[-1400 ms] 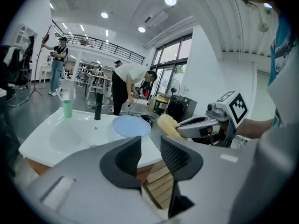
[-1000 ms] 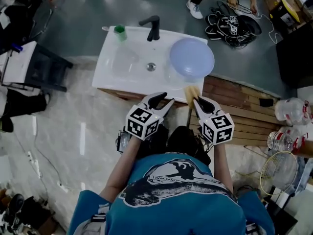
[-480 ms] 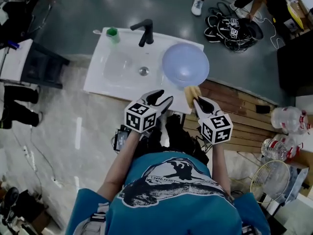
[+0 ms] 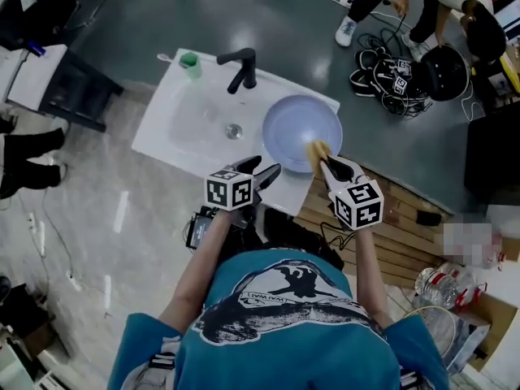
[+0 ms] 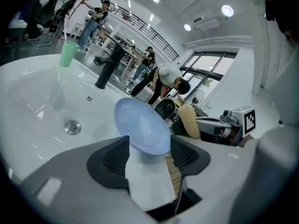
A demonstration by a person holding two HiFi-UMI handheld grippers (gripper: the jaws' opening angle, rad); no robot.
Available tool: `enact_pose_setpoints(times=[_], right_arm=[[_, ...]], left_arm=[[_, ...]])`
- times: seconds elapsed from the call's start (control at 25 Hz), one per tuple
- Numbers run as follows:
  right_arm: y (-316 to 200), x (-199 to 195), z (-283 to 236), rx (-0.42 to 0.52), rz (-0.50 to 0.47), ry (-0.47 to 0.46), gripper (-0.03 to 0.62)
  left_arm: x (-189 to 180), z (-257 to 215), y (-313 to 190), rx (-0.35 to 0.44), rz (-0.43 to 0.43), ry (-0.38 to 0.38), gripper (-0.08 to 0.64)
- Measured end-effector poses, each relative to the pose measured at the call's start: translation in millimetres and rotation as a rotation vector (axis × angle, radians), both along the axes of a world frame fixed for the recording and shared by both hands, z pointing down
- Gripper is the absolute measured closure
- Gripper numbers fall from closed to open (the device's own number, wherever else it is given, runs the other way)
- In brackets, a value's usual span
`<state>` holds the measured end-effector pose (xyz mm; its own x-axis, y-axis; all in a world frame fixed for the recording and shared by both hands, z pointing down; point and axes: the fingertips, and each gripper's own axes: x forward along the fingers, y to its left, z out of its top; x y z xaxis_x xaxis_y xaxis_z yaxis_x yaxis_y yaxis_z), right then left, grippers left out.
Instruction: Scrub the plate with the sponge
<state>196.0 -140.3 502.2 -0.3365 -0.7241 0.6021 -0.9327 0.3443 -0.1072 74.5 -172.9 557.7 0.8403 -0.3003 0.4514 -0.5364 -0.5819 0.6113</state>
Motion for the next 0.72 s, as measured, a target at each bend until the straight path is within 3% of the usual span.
enact_pose_setpoints(times=[0.24, 0.44, 0.72], right_arm=[[-52.4, 12.4, 20.7, -0.030, -0.153, 0.076, 0.557], [-104.0, 7.2, 41.9, -0.059, -0.284, 0.154, 0.557], [-157.6, 0.8, 77.6, -0.116, -0.369, 0.280, 0.557]], left_arm=[[15.0, 32.7, -18.8, -0.047, -0.054, -0.049, 0.282], [17.6, 44.7, -20.2, -0.116, -0.098, -0.015, 0.310], [20.8, 56.1, -23.1, -0.145, -0.145, 0.007, 0.385]])
